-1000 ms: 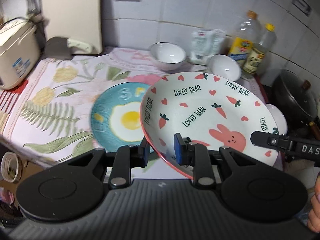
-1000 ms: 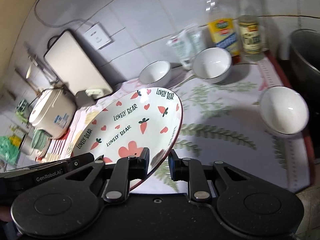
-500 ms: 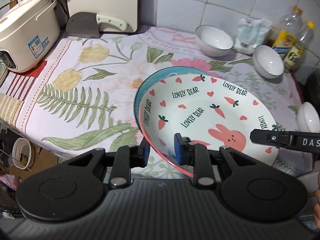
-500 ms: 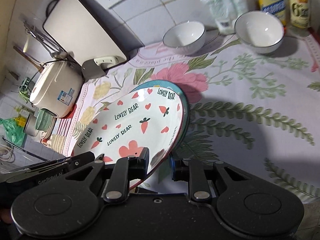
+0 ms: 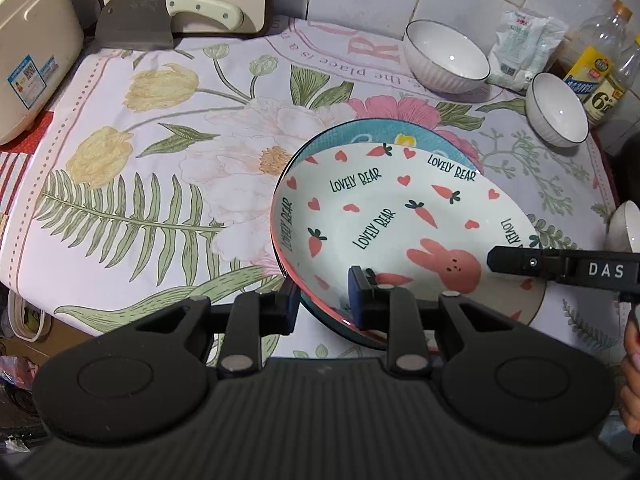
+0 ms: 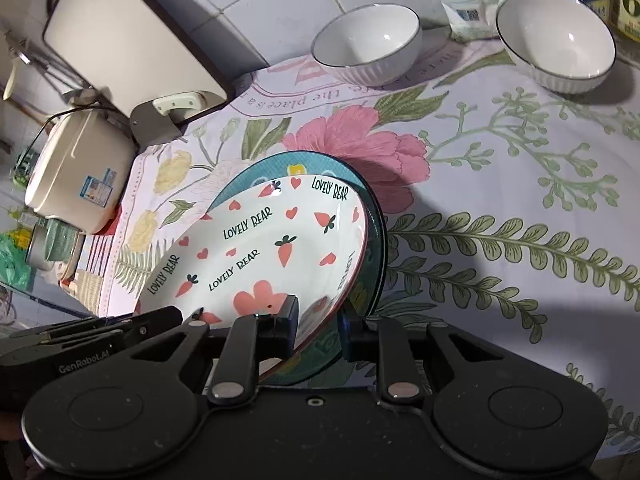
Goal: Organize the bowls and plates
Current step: 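Lower the pink bunny plate onto the teal egg plate and open grippers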
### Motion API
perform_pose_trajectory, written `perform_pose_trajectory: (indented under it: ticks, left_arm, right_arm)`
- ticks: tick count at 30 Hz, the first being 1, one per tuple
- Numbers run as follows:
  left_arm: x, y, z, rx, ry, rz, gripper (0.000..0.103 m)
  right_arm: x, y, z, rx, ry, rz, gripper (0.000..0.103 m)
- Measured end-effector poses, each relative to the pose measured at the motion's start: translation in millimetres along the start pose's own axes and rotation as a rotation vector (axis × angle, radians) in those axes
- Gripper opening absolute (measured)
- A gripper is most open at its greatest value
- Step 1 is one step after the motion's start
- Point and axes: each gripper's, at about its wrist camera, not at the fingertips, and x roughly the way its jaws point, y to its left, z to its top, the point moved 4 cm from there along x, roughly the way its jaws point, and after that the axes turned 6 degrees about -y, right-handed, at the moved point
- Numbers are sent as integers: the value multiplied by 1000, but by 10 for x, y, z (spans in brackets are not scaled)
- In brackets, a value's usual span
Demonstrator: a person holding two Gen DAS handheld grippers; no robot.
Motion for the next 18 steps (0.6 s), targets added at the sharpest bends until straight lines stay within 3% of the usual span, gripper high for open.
perform_pose_trajectory:
  ticks: [7, 11, 16, 18]
  left_arm:
    - [78, 85, -10, -48, 38, -73, 23]
    - [197, 174, -118, -134, 93, -100, 24]
    - [261, 215, -154, -200, 118, -101, 24]
    - [286, 224, -157, -229, 130, -97, 24]
  right_arm:
    - [61, 53, 39, -103, 4, -43, 25]
    - [93, 106, 0, -141, 23, -95, 25]
    - [135, 188, 40, -184, 53, -153, 25]
    - [160, 258, 51, -236, 64, -187, 30]
